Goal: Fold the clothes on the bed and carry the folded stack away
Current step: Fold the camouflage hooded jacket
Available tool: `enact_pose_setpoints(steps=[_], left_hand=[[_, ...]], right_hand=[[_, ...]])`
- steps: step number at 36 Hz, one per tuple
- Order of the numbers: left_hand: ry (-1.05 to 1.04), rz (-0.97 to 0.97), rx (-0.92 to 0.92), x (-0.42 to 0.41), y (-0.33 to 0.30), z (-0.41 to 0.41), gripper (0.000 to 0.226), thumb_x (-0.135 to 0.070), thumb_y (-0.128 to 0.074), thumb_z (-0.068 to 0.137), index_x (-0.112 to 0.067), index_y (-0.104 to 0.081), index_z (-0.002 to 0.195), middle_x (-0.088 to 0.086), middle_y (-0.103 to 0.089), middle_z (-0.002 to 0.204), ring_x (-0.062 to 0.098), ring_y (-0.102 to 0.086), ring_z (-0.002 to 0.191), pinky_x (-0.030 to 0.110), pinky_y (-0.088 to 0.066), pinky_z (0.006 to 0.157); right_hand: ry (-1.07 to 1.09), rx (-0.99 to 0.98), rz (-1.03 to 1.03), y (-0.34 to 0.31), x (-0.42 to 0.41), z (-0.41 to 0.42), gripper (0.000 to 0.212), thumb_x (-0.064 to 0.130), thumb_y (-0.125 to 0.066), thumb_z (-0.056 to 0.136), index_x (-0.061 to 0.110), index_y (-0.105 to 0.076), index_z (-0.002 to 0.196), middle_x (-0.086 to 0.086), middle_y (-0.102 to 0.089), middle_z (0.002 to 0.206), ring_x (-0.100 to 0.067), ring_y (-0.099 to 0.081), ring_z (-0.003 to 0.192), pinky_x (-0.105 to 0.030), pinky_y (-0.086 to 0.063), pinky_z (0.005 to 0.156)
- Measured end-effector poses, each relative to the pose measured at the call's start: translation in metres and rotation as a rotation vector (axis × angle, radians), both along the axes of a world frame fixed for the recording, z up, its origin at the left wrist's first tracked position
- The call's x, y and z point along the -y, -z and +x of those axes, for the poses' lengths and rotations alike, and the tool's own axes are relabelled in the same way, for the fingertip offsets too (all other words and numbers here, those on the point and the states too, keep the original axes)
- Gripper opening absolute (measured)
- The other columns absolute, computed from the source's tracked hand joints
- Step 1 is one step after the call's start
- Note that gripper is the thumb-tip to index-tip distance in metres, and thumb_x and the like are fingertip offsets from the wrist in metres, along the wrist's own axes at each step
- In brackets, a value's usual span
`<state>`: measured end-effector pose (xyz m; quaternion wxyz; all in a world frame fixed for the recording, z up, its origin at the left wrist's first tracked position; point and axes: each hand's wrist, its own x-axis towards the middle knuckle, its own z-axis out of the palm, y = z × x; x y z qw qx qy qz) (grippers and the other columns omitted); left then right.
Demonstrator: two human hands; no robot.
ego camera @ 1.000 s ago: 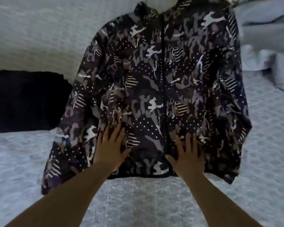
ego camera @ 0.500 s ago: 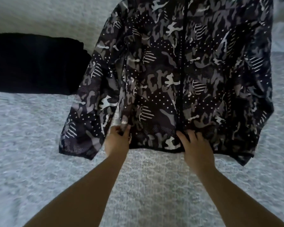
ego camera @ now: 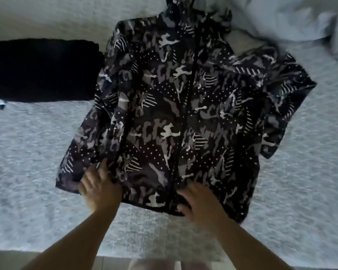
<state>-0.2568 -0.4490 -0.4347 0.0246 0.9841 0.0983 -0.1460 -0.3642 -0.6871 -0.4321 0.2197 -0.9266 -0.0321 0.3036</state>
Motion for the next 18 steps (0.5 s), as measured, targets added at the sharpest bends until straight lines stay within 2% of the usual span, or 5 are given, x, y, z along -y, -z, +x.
enact_pose_setpoints(steps=[4,8,11,14,18], left_hand=[[0.469,-0.124,0.046,0.072,0.006,-0.012,0.073,-0.022,-0.077,0.068,-0.017,-0.050,0.136,0.016,-0.049,0.134,0.039,-0.047,0.121,0.057,-0.030,0.108],[0.700,-0.262,-0.093,0.143,0.016,-0.027,0.061,-0.039,-0.054,0.089,-0.027,-0.033,0.145,0.002,-0.030,0.151,0.025,-0.020,0.140,0.051,-0.009,0.116],[0.880,-0.289,-0.167,0.176,0.031,-0.037,0.056,-0.047,-0.034,0.097,-0.036,-0.019,0.149,-0.007,-0.014,0.157,0.018,0.000,0.145,0.049,0.005,0.116],[1.011,-0.218,-0.309,0.186,0.047,-0.045,0.064,-0.061,-0.028,0.094,-0.042,-0.002,0.149,-0.012,0.009,0.158,0.015,0.018,0.143,0.051,0.015,0.112],[1.009,-0.247,-0.401,0.180,0.060,-0.063,0.078,-0.076,-0.029,0.084,-0.048,0.011,0.145,-0.016,0.034,0.149,0.012,0.034,0.138,0.051,0.023,0.107]], right_hand=[[0.515,0.394,-0.195,-0.008,0.052,-0.003,0.028,0.018,-0.067,0.083,0.010,-0.063,0.109,-0.013,-0.058,0.105,-0.035,-0.057,0.095,-0.041,-0.049,0.076],[1.153,0.089,-0.232,-0.001,0.091,-0.009,0.063,0.034,-0.066,0.085,0.009,-0.039,0.136,-0.017,-0.040,0.129,-0.035,-0.043,0.117,-0.047,-0.046,0.089],[1.190,-0.017,-0.286,0.007,0.103,-0.012,0.072,0.040,-0.066,0.084,0.008,-0.032,0.139,-0.015,-0.036,0.131,-0.034,-0.039,0.120,-0.047,-0.044,0.092],[1.260,-0.108,-0.319,0.013,0.112,-0.017,0.066,0.040,-0.066,0.084,0.005,-0.039,0.133,-0.015,-0.036,0.129,-0.034,-0.042,0.116,-0.045,-0.046,0.089],[1.295,-0.444,-0.038,0.020,0.129,-0.033,0.057,0.048,-0.054,0.091,0.000,-0.054,0.121,-0.019,-0.057,0.117,-0.035,-0.057,0.105,-0.034,-0.046,0.076]])
